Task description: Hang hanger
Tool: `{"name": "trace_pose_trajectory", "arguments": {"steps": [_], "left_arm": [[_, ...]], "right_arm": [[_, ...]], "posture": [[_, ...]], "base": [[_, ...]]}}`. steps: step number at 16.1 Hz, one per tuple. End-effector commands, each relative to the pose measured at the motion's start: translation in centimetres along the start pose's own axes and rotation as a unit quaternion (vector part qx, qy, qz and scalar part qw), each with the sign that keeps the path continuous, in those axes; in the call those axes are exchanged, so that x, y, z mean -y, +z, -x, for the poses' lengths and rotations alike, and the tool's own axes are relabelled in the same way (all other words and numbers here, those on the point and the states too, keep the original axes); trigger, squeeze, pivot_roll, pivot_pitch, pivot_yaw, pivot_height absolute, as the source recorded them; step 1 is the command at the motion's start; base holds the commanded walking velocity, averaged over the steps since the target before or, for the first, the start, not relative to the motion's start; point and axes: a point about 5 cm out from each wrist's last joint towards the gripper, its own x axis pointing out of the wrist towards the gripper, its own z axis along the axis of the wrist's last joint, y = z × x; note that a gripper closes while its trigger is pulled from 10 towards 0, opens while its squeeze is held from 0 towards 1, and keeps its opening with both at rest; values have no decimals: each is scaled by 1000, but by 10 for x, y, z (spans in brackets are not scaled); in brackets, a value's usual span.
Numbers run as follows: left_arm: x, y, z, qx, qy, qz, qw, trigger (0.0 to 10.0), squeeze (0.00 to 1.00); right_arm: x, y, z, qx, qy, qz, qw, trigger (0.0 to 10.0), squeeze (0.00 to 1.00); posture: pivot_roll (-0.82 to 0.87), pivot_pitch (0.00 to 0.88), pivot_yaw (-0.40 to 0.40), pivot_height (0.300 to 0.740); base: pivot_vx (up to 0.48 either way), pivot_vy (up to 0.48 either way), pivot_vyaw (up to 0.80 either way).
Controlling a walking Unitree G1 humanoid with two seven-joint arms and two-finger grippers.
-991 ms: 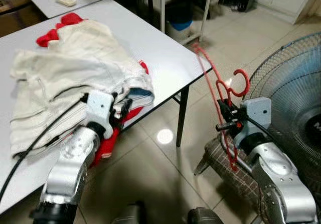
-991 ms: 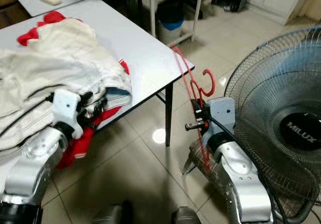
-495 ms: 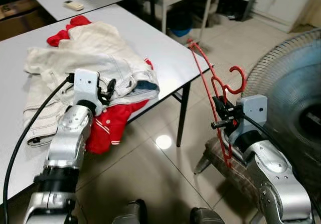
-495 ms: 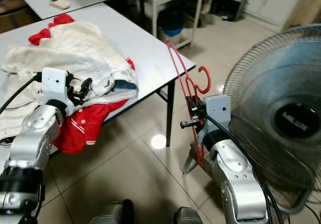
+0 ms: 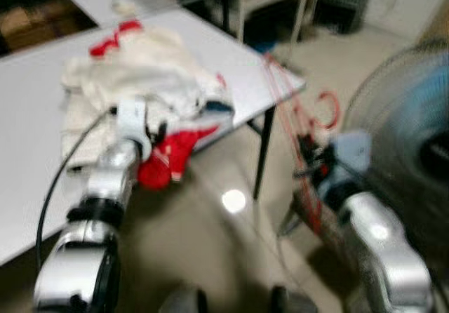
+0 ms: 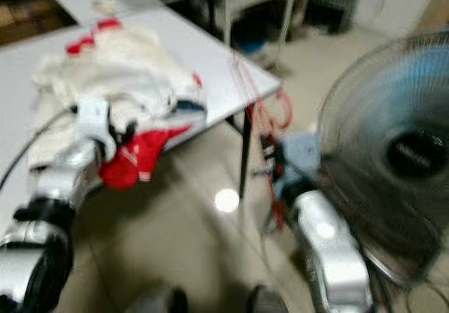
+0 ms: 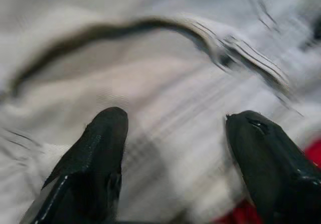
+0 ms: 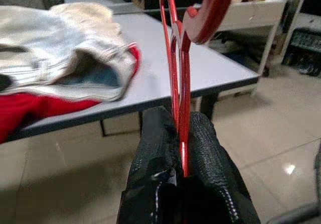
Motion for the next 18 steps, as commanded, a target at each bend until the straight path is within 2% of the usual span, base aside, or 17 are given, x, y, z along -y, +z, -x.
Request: {"name": "trace_pose_trajectory", "arguments": {"steps": [1,6,7,8,9,11,18], "left_arm": [[8,-7,-4,-24,-21,-6,999,10000,0],[7,-9,-9,-55,-42,-27,997,10000,0],[7,-9,-9,-59,-48,-35,997,8863,0],[9,-9,-10,-59,-52,-40,996,4941,0],[14,-11,-11,-61,-58,-37,996,1569,0],[23,-14,-11,-62,-69,-30,995,0,0],[23,-14,-12,-59,-71,-26,995,0,0]], "right_arm": [[-1,3,0,4,6,6,1000,10000,0],[-2,4,-3,5,11,15,1000,10000,0],[-3,3,-1,4,10,14,1000,10000,0],[-4,2,0,2,9,13,1000,10000,0],[-3,-1,2,-2,6,12,1000,10000,0],[-3,-2,2,-4,4,10,1000,10000,0],[-2,-6,4,-12,2,12,1000,10000,0]], "posture": [[-121,111,52,740],[-117,115,69,740],[-112,121,76,740],[-111,122,78,740],[-109,122,78,740],[-114,116,76,740],[-120,112,69,740]], "base": [[0,0,0],[0,0,0],[0,0,0],[0,0,0],[0,0,0],[0,0,0],[0,0,0]]}}
